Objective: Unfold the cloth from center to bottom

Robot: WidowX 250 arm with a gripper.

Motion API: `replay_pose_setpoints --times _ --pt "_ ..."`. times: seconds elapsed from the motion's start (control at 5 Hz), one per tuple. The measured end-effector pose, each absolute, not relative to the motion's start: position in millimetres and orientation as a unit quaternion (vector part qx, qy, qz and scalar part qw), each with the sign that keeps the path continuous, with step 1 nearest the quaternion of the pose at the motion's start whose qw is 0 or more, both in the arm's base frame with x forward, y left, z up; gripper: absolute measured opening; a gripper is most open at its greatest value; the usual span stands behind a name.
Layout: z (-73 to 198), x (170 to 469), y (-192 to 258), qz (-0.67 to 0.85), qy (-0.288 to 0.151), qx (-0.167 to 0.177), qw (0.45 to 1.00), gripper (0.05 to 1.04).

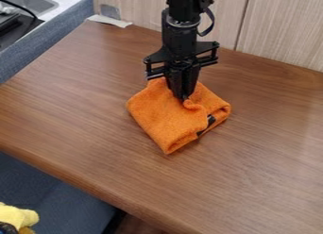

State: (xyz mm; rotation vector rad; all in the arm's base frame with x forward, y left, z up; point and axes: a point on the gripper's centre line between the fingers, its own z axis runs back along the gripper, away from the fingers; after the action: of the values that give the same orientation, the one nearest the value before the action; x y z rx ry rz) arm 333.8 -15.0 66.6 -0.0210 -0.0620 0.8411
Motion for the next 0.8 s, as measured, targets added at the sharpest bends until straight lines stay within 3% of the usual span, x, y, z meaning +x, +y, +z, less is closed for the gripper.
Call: replay_pose_setpoints --times 0.2,0.4,0.8 --pt "66 333 -15 0.411 -0.029 -0.010 0.911 0.076" --pt "66 333 -15 0.410 -0.028 -0.010 0.912 0.065" --pt "109 312 -7 0.433 -0.044 -0.015 0.900 0.064"
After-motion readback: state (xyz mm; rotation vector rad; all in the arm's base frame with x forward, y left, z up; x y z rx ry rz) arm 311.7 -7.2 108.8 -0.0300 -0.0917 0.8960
